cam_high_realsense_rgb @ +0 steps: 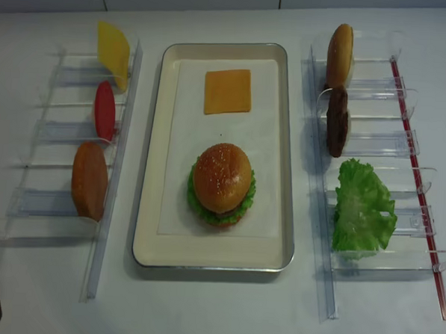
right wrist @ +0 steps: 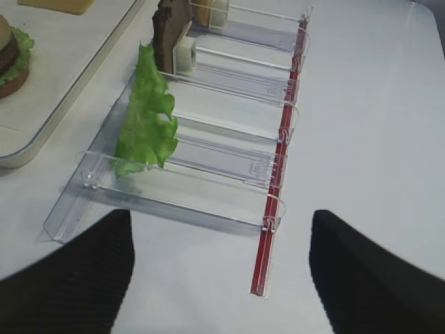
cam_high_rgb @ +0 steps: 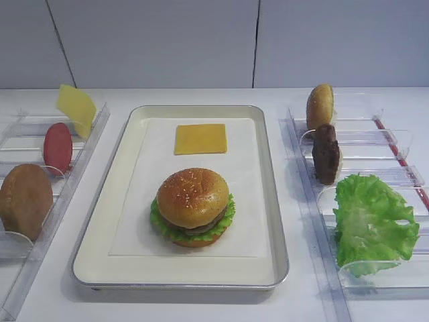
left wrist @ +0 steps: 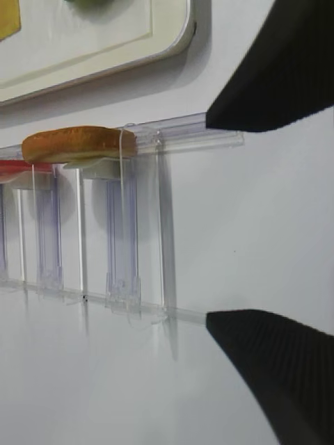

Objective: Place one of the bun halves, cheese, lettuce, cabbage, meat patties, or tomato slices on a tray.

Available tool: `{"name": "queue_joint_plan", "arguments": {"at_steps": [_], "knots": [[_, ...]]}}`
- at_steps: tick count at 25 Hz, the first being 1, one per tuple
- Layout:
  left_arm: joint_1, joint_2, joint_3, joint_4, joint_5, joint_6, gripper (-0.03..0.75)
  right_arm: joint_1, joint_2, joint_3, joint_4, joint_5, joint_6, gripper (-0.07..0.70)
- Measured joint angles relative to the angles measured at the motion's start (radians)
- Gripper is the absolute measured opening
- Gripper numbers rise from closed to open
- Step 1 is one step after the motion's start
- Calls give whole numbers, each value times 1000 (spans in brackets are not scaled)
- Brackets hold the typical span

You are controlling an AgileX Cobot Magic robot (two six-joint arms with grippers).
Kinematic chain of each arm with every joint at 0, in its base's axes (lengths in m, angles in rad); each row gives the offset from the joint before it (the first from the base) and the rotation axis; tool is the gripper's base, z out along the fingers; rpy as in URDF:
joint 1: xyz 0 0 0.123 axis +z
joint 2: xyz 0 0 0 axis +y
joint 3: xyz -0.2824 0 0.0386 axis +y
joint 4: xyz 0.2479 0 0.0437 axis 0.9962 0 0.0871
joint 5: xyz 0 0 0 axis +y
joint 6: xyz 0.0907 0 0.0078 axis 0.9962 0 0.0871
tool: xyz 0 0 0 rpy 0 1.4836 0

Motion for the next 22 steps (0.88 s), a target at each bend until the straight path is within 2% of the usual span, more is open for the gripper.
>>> {"name": "queue_joint_plan", "arguments": {"at_steps": [12, 14, 19, 22], "knots": [[0, 0, 0, 0, 0, 0, 530, -8, 0, 0, 0, 0, 0, 515], [0, 0, 0, 0, 0, 0, 530, -49, 0, 0, 0, 0, 0, 515], [0, 0, 0, 0, 0, 0, 530, -220, 0, 0, 0, 0, 0, 515], [0, 0, 0, 0, 0, 0, 530, -256, 0, 0, 0, 0, 0, 515]]}}
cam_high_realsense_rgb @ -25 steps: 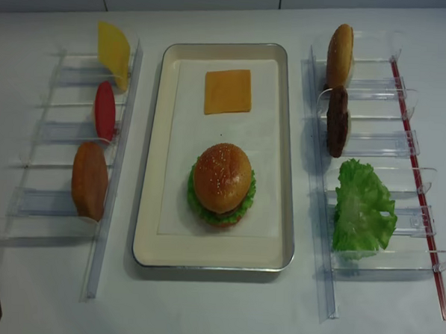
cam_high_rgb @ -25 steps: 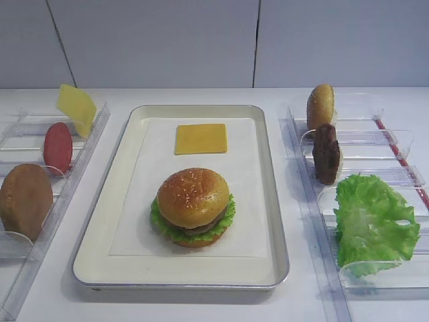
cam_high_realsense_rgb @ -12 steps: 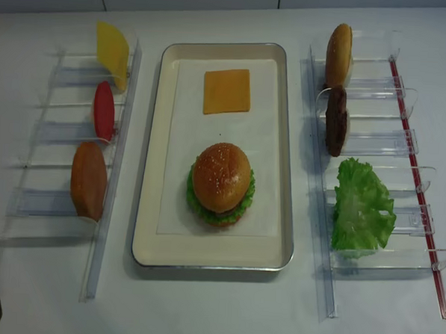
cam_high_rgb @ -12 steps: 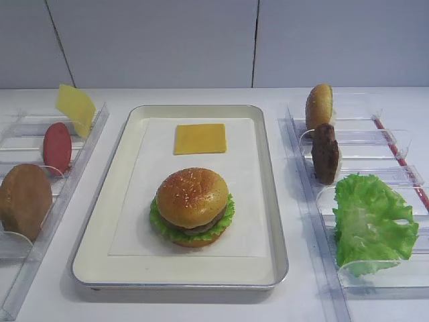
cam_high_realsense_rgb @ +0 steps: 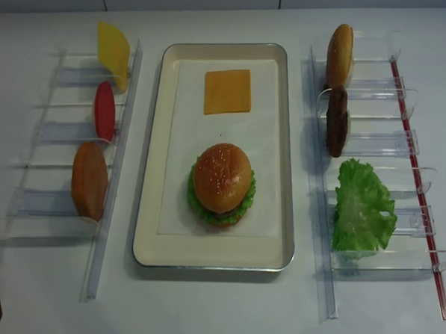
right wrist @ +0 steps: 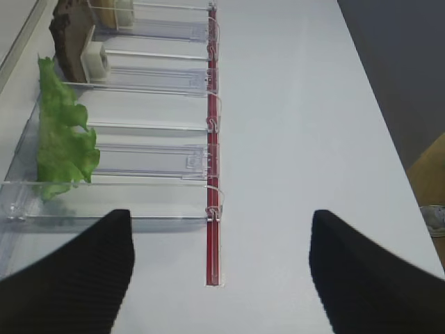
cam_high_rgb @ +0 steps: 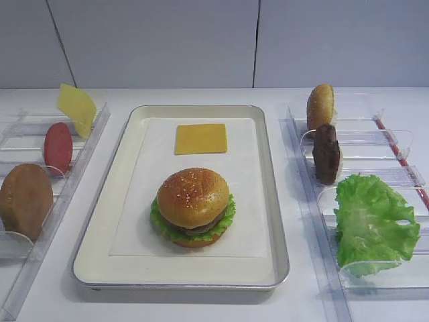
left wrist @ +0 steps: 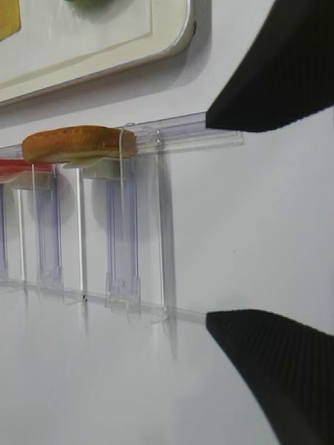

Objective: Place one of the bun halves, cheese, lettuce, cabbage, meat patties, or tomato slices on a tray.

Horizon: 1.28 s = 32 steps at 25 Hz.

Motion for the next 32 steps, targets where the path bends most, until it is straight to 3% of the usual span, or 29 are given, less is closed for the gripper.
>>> {"name": "queue_joint_plan", "arguments": {"at_steps": [32], "knots": [[0, 0, 0, 0, 0, 0, 529, -2, 0, 0, 0, 0, 0, 515]]}}
